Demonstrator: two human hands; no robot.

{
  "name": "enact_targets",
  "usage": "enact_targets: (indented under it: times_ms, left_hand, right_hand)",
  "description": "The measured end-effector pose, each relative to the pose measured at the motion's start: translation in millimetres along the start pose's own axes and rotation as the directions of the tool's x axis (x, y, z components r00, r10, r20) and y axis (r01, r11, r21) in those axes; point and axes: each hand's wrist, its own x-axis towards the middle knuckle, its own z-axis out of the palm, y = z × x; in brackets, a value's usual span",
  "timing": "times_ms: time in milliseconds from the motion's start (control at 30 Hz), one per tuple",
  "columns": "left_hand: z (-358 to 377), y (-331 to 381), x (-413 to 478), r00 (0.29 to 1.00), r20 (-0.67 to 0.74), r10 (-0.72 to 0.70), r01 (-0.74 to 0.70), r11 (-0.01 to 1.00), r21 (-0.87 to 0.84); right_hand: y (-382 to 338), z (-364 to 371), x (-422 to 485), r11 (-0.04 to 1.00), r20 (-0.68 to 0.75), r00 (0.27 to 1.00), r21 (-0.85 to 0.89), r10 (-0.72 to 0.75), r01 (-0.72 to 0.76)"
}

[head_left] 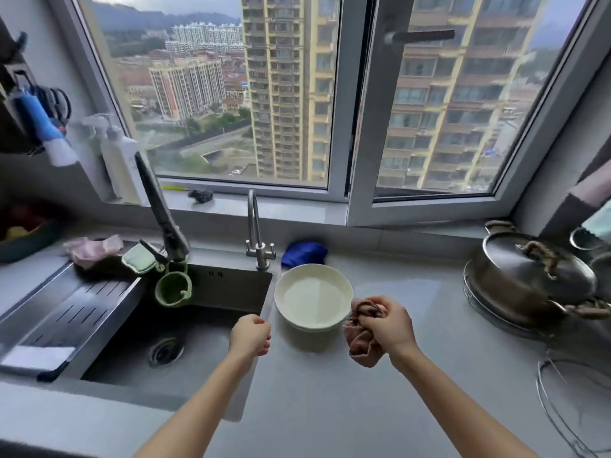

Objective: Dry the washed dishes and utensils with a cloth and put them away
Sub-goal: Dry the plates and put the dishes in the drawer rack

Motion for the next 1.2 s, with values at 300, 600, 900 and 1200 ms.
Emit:
enact_targets:
  times_ms: [300, 600, 900, 1200]
  left_hand:
    - [22, 28, 127, 0.994, 0.101, 0.046, -0.094, 0.839, 0.536]
    - [38, 21, 175, 0.956, 0.275, 0.102, -0.28, 0.588, 0.759]
    - [47, 33, 177, 0.943, 0.263, 0.207, -0.331, 0.47, 0.818]
    - [53, 31, 179, 0.963, 0.217, 0.158, -0.268, 0.54, 0.798]
  right_hand:
    - [0, 43, 84, 0.973, -0.116, 0.984, -0.174, 0.135, -0.154]
    - [40, 74, 114, 0.868, -0.312, 0.901, -0.299, 0.302, -0.395]
    - [74, 81, 131, 0.817, -0.189, 0.81, -0.059, 0.555, -0.573]
    - [66, 89, 135, 0.785, -0.256, 0.836, -0.293, 0.486, -0.546]
